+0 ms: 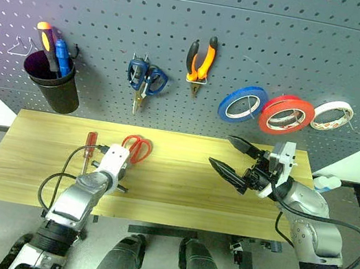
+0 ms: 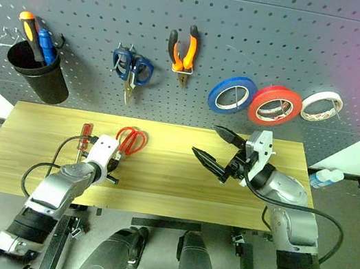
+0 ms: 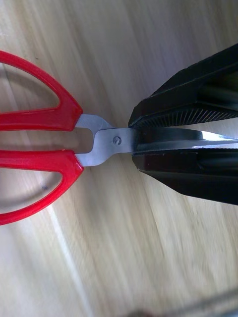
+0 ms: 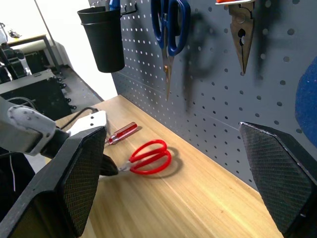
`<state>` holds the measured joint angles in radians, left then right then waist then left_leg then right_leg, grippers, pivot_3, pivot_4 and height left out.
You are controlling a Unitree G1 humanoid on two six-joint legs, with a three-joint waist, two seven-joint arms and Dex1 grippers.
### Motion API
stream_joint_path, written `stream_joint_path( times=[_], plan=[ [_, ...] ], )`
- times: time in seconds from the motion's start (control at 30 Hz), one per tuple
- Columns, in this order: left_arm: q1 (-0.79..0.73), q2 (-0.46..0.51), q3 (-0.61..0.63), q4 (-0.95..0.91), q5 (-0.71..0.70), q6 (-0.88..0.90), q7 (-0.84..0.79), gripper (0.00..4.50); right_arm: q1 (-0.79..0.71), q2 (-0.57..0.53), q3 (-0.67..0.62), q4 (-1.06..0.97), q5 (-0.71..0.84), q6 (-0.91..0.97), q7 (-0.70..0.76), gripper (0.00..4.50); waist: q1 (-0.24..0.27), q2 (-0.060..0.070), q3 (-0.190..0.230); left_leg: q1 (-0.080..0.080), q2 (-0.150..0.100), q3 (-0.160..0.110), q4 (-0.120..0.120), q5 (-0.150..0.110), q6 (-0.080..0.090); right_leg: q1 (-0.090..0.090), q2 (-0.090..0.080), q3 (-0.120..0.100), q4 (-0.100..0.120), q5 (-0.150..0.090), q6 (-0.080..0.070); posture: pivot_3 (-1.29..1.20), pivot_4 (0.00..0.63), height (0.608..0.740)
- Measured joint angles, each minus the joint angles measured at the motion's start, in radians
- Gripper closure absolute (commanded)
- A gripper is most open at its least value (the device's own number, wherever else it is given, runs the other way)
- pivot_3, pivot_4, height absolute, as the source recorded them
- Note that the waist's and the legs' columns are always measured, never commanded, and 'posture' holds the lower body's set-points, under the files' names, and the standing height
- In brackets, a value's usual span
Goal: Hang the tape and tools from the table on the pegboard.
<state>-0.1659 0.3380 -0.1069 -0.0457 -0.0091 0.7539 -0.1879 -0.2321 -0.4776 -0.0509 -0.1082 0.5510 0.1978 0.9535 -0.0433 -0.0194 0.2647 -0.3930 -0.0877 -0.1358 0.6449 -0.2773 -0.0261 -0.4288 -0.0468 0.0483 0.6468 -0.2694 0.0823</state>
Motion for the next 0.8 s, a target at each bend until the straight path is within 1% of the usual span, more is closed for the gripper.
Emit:
stream_joint_path(
  times=[0.1,0.2,0.23,0.33,0.47,0.63,0.8],
  plan=[
    [0.029,0.034,-0.019,-0.032,0.023,-0.086,-0.021,4.23,-0.004,0.001,0.0,0.004,0.0,-0.001,0.005,0.0,0.0,0.0,0.001,0.0,0.0,0.0,0.0,0.0,0.0,0.0,0.0,0.0,0.0,0.0,0.0,-0.09,0.273,0.74],
    [0.071,0.043,-0.03,-0.056,0.034,-0.199,-0.036,4.23,-0.006,0.002,0.0,0.017,-0.004,-0.01,0.008,0.0,0.001,0.001,0.001,0.0,0.0,0.0,0.0,0.0,0.001,0.0,-0.001,0.0,0.0,0.0,0.0,-0.09,0.273,0.74],
    [0.082,0.059,-0.04,-0.057,0.047,-0.246,-0.048,4.23,-0.008,0.003,0.001,0.021,-0.01,-0.014,0.009,0.0,0.001,0.001,0.001,0.0,0.0,0.0,0.0,0.0,0.001,0.0,-0.001,0.0,0.0,0.0,0.0,-0.09,0.273,0.74],
    [0.103,0.075,-0.035,-0.068,0.053,-0.303,-0.069,4.23,-0.018,0.001,0.0,0.041,-0.022,-0.027,0.014,0.0,0.0,0.003,0.002,0.0,0.0,0.0,0.0,0.0,0.001,0.0,-0.001,0.0,0.0,0.0,0.0,-0.08,0.277,0.74],
    [0.174,0.086,-0.025,-0.085,0.054,-0.404,-0.084,4.23,-0.02,-0.022,0.0,0.081,-0.047,-0.038,0.043,0.0,-0.001,0.003,0.006,0.0,0.0,0.001,0.0,-0.001,0.001,0.0,-0.001,0.001,0.0,0.0,0.0,-0.08,0.285,0.74],
    [0.244,0.126,0.009,-0.087,0.083,-0.577,-0.086,4.23,-0.019,-0.047,0.0,0.129,-0.038,-0.064,0.154,0.0,0.001,0.003,0.01,0.0,0.0,0.001,0.0,-0.001,0.001,0.0,-0.001,0.001,0.0,0.0,0.0,-0.08,0.283,0.74],
    [0.313,0.132,0.067,-0.089,0.078,-0.768,-0.101,4.23,-0.019,-0.075,-0.008,0.164,-0.01,-0.089,0.273,0.0,0.001,0.004,0.011,-0.001,0.0,0.001,0.0,-0.001,0.002,0.0,-0.001,0.001,-0.001,0.0,0.0,-0.08,0.282,0.74]
  ],
)
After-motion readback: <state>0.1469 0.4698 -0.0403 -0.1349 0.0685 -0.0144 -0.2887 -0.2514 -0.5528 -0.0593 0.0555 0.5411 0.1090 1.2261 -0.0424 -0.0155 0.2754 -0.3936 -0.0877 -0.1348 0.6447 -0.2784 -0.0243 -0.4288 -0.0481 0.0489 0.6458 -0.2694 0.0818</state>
